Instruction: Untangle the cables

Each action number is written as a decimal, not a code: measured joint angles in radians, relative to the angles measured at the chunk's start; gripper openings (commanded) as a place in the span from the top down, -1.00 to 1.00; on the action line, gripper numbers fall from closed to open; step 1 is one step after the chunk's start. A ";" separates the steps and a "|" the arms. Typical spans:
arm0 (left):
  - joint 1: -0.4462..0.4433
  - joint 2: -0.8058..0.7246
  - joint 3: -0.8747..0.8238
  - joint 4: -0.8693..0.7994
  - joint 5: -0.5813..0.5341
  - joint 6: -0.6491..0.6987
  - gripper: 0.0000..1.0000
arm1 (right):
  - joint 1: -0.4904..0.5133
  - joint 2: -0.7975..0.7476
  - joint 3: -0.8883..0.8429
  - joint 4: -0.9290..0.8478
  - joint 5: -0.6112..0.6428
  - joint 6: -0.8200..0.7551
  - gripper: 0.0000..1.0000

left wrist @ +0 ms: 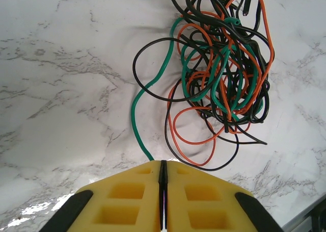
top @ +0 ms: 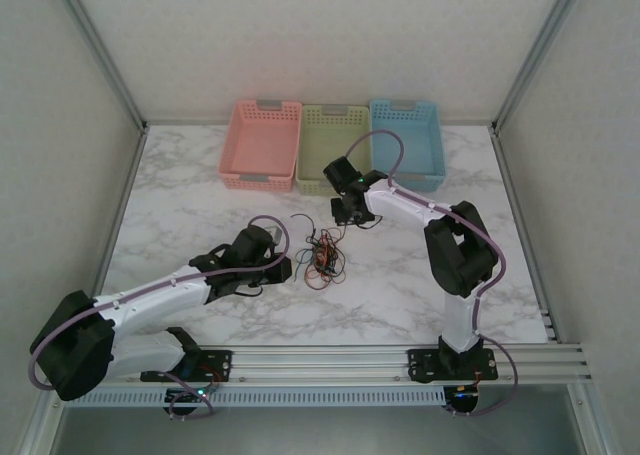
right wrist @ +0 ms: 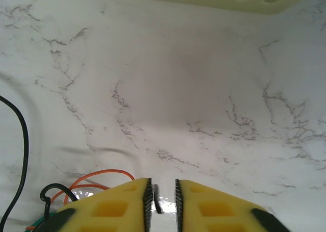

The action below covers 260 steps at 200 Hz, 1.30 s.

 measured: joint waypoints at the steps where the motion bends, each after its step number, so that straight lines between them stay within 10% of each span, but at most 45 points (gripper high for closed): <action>1: 0.000 0.000 0.000 0.000 0.000 0.000 0.76 | 0.000 0.000 0.000 0.000 0.000 -0.001 0.77; 62: 0.000 0.000 -0.009 -0.001 0.000 0.000 0.74 | 0.000 -0.020 -0.002 0.000 -0.023 -0.038 1.00; 126: 0.000 -0.024 -0.019 0.021 0.031 0.004 0.16 | 0.011 -0.381 -0.109 0.036 -0.100 -0.111 1.00; 260: 0.000 -0.024 0.003 0.028 0.056 0.024 0.01 | 0.012 -0.789 -0.210 0.151 -0.333 -0.164 1.00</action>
